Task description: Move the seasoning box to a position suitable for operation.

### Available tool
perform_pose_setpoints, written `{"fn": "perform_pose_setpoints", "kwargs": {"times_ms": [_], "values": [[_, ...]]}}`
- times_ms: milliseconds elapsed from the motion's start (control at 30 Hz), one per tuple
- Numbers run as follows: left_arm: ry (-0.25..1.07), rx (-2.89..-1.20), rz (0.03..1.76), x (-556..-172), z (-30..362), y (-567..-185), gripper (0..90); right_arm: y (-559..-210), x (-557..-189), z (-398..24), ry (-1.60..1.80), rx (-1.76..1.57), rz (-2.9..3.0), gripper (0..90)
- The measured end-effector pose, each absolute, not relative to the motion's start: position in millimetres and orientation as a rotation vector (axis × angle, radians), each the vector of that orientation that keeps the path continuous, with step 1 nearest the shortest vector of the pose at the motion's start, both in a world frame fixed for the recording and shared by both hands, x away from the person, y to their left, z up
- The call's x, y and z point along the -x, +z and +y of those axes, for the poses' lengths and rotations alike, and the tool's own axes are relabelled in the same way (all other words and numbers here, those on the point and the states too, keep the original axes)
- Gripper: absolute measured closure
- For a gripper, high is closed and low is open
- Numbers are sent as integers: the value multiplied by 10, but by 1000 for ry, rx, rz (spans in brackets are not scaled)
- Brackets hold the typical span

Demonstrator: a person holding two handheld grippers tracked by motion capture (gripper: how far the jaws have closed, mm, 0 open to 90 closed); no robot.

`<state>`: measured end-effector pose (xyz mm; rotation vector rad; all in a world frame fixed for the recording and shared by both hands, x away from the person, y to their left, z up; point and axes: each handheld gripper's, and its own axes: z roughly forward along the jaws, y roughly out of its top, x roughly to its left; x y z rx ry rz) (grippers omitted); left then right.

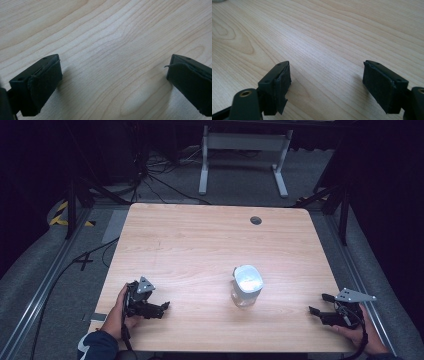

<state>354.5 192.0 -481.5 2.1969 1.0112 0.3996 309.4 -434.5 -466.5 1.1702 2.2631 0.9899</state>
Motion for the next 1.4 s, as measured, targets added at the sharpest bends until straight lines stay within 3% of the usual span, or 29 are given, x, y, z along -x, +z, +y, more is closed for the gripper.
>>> {"fn": "perform_pose_setpoints", "kwargs": {"times_ms": [500,567,667,800,967,1100,1200,1400], "values": [[344,-2243,914,-3573,1889,-4797,18,-4662,-3094,-4353,982,-1183,2252,238],[331,-2257,890,-3584,1876,-4772,57,-4657,-3098,-4357,981,-1184,2257,238],[366,-2250,850,-3602,1844,-4748,188,-4655,-3113,-4365,982,-1170,2270,234],[408,-2252,830,-3651,1779,-4731,270,-4655,-3120,-4362,984,-1172,2271,233],[492,-2265,768,-3703,1663,-4725,293,-4659,-3113,-4362,984,-1173,2263,235],[460,-2257,757,-3722,1695,-4736,311,-4660,-3114,-4364,987,-1172,2262,236],[353,-2219,823,-3734,1815,-4696,278,-4659,-3115,-4364,986,-1173,2263,236],[371,-2123,847,-3652,1978,-4512,278,-4657,-3141,-4358,985,-1164,2271,235]]}}
